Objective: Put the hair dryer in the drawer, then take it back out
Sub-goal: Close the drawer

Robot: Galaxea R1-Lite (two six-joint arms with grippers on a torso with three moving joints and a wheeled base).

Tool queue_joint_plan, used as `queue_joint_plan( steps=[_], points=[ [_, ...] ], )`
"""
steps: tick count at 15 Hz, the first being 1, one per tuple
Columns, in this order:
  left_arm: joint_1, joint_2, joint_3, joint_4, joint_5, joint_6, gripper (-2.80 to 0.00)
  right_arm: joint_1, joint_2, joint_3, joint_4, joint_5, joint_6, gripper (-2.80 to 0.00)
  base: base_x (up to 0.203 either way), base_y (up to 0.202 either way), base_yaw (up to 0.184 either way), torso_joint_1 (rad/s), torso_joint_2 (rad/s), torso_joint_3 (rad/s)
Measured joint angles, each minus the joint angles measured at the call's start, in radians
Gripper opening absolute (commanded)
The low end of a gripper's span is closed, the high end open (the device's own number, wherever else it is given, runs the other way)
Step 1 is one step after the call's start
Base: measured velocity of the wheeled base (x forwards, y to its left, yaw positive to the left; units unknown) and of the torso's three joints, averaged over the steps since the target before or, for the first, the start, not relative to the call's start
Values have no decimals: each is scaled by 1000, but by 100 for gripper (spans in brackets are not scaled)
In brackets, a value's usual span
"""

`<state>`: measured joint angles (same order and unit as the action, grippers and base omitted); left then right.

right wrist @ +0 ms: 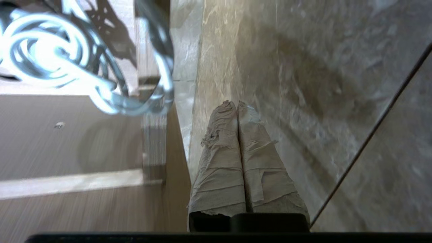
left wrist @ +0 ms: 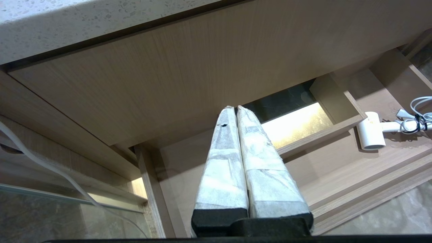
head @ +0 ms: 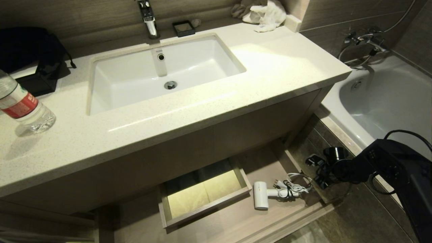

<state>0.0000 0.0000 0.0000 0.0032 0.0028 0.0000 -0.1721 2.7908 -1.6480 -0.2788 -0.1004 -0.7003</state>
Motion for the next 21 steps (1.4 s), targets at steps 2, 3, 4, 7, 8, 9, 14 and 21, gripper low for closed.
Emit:
queue_joint_plan(
  steps=[2, 3, 4, 7, 8, 9, 14, 21],
  points=[
    [0, 0, 0, 0, 0, 0, -280, 0, 16, -24, 5, 0, 2, -280, 0, 0, 0, 0, 0, 0],
    [0, 0, 0, 0, 0, 0, -280, 1, 22, -30, 6, 0, 2, -280, 0, 0, 0, 0, 0, 0],
    [0, 0, 0, 0, 0, 0, -280, 3, 27, -34, 6, 2, 6, -280, 0, 0, 0, 0, 0, 0],
    [0, 0, 0, 0, 0, 0, -280, 19, 34, -44, 9, 5, 39, -280, 0, 0, 0, 0, 0, 0],
    [0, 0, 0, 0, 0, 0, -280, 26, 37, -49, 9, 7, 40, -280, 0, 0, 0, 0, 0, 0],
    [0, 0, 0, 0, 0, 0, -280, 31, 39, -54, 8, 7, 42, -280, 0, 0, 0, 0, 0, 0],
    [0, 0, 0, 0, 0, 0, -280, 60, 43, -64, 3, 10, 54, -280, 0, 0, 0, 0, 0, 0],
    [0, 0, 0, 0, 0, 0, -280, 108, 34, -54, 8, 10, 82, -280, 0, 0, 0, 0, 0, 0]
  ],
)
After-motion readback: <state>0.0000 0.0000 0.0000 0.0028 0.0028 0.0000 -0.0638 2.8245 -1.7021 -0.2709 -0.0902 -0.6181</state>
